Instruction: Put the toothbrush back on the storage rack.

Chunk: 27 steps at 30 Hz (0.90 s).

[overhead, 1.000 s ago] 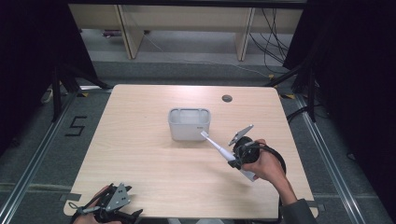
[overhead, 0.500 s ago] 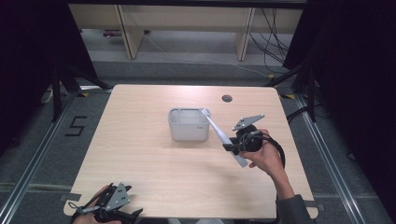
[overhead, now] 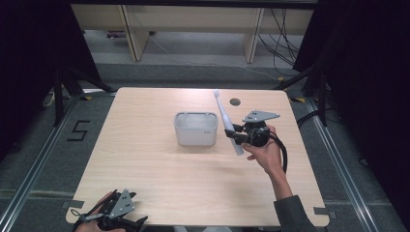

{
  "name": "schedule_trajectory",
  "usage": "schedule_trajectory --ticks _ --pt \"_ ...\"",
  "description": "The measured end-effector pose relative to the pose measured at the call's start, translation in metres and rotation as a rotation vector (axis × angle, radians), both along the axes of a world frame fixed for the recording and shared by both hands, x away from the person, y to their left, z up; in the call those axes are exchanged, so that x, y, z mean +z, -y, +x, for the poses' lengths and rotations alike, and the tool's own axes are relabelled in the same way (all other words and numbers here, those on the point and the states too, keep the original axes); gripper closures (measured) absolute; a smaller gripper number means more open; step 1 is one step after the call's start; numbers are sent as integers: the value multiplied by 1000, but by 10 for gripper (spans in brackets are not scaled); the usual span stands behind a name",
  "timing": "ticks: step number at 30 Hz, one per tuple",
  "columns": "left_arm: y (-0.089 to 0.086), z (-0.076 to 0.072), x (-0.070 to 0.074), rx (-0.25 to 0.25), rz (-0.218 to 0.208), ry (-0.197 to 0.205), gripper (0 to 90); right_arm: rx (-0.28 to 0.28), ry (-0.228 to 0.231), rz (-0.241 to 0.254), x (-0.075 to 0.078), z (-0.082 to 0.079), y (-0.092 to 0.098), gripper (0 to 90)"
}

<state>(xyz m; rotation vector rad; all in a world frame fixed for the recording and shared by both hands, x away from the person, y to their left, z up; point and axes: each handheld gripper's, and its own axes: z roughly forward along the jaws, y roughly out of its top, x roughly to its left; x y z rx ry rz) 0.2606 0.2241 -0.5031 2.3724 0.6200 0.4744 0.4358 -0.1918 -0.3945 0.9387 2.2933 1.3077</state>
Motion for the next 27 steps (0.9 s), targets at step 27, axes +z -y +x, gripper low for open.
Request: schedule_trajectory --ticks 27 --pt "0 0 0 -8 9 -4 158 -55 135 196 25 37 -33 666"
